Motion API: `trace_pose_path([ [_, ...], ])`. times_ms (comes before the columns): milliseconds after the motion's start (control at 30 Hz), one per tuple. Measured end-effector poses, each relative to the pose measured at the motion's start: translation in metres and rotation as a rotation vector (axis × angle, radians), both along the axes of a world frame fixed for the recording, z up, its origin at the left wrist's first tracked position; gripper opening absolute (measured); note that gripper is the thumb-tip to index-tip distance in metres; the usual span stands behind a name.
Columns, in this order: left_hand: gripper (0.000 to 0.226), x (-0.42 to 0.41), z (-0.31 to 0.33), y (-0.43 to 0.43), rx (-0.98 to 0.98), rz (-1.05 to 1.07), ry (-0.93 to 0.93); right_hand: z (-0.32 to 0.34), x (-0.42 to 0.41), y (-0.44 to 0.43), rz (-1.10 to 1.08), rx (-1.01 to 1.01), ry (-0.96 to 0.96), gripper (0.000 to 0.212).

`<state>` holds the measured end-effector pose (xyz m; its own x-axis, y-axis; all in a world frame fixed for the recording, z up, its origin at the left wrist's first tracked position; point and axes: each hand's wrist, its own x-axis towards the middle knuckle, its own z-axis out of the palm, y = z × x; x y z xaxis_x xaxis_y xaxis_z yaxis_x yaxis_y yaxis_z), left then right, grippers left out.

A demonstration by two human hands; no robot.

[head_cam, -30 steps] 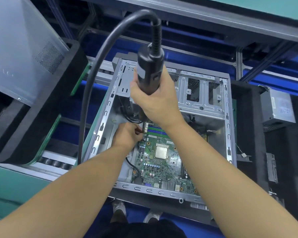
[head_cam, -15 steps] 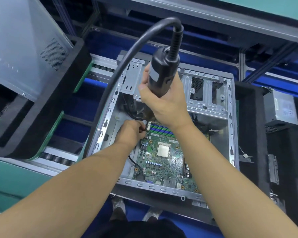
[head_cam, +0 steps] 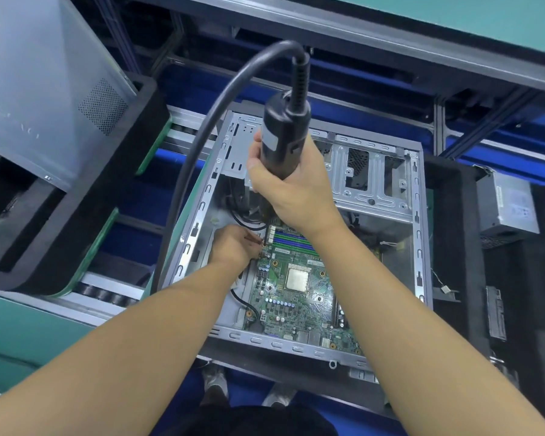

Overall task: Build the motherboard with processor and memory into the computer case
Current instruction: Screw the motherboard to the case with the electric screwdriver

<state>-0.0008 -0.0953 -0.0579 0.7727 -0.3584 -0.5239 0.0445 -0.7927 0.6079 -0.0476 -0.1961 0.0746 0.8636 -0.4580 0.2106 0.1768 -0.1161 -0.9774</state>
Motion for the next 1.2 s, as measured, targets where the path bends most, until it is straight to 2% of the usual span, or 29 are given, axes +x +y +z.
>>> trace_pose_path([
  [100,0.008,0.0013,0.0012,-0.0031,0.031,0.047,0.069,-0.0019,-0.0004,-0.0028,-0.043,0.02,0.0,0.024],
  [300,0.012,-0.0005,0.0053,0.0017,-0.009,0.039,0.074,-0.0036,-0.0024,-0.0032,-0.073,-0.052,0.053,0.026],
  [1033,0.011,-0.0005,0.0062,0.0039,-0.043,0.055,0.116,-0.0012,-0.0045,-0.0054,-0.032,-0.118,0.145,0.018],
  [1200,0.007,-0.0009,0.0052,0.002,-0.031,0.074,0.094,0.0017,-0.0047,0.0003,-0.013,-0.064,0.125,0.027],
])
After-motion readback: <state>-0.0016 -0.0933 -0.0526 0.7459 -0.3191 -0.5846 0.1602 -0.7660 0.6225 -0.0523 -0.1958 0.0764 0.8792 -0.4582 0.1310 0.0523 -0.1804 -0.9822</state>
